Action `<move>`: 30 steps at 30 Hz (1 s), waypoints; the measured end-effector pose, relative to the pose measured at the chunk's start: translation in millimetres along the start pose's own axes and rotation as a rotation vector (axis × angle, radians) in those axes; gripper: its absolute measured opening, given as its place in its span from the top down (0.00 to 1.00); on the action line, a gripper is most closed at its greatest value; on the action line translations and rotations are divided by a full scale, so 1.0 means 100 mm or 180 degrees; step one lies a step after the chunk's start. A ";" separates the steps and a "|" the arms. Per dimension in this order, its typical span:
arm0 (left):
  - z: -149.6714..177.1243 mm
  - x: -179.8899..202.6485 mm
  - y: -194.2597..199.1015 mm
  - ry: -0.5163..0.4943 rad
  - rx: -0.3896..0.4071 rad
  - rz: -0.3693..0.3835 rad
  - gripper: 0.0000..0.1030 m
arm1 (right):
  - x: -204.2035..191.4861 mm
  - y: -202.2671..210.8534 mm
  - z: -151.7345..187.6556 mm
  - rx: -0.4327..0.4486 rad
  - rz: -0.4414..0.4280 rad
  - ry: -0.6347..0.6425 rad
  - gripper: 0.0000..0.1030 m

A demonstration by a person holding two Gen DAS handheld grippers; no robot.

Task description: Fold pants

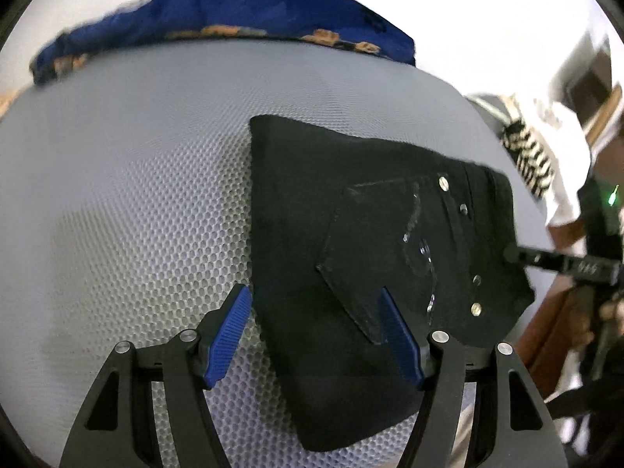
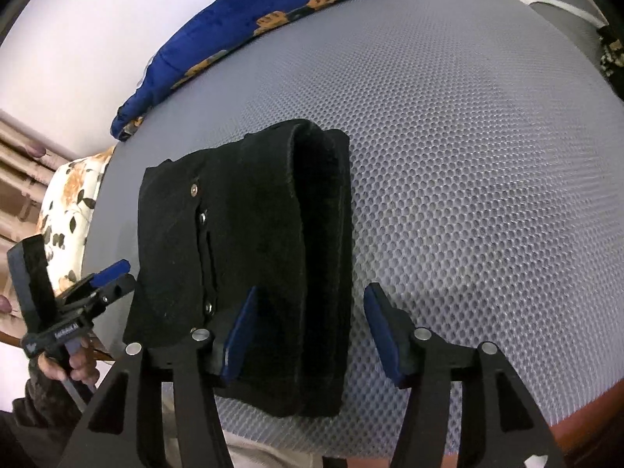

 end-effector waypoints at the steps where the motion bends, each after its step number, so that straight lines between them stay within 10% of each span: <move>1: -0.01 -0.04 -0.01 0.0076 -0.0015 0.0046 0.34 | 0.02 -0.01 0.00 -0.0015 -0.0065 -0.0029 0.48; 30: -0.06 -0.05 -0.32 0.0424 -0.0485 0.1359 0.34 | 0.47 -0.07 0.01 -0.0367 -0.1494 -0.0224 0.61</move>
Point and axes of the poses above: each gripper's, at about its wrist camera, not at the fingertips, and y roughly against the way its jaws point, x to its right, z to its underside, the point moved 8 cm from there along -y, roughly the way its jaws point, and after that the axes turned 2 degrees about y, right-handed, at the moved point
